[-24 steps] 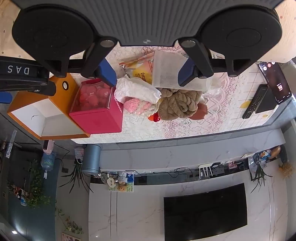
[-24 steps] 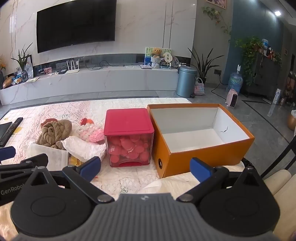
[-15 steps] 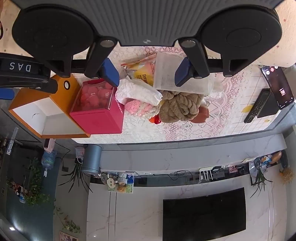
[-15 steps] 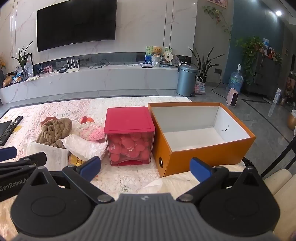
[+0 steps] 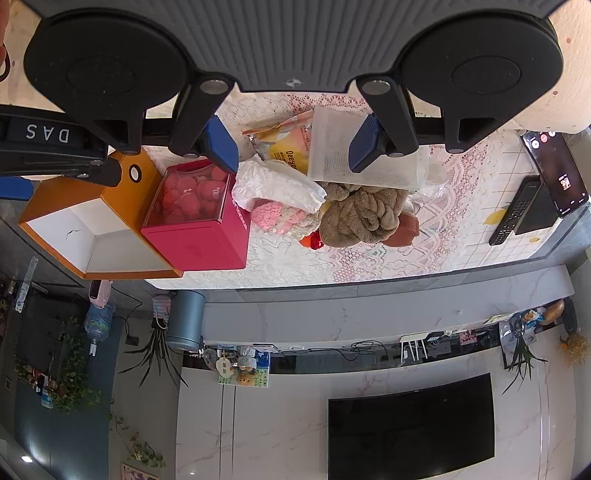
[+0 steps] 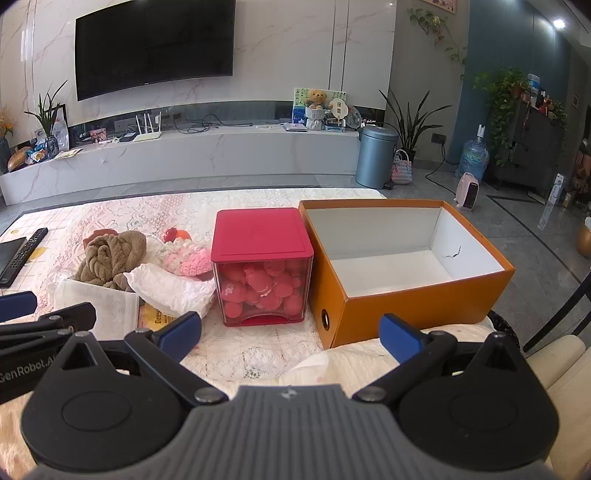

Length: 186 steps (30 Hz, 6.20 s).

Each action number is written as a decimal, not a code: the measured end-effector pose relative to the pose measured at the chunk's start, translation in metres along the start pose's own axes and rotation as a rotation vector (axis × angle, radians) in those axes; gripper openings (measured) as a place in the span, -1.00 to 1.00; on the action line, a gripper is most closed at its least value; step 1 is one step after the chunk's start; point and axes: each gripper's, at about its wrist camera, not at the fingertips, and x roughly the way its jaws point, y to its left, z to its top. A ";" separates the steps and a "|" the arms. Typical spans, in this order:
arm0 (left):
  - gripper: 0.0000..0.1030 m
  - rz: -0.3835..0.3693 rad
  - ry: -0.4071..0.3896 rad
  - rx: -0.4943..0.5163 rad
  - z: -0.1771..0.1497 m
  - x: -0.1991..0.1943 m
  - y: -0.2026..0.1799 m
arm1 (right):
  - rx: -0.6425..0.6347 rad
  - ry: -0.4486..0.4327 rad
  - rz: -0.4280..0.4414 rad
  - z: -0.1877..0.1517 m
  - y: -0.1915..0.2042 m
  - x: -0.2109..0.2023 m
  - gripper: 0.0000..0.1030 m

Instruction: Organize soft objects

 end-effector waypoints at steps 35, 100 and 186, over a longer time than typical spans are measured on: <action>0.57 0.002 -0.003 -0.009 0.001 -0.001 -0.001 | -0.009 -0.013 -0.009 0.000 0.002 -0.004 0.95; 0.16 -0.040 0.111 -0.030 0.005 0.039 0.076 | -0.263 0.062 0.253 0.015 0.066 0.051 0.35; -0.89 -0.292 0.054 -0.134 0.056 -0.010 0.059 | -0.338 -0.251 0.268 0.079 0.044 -0.046 -0.93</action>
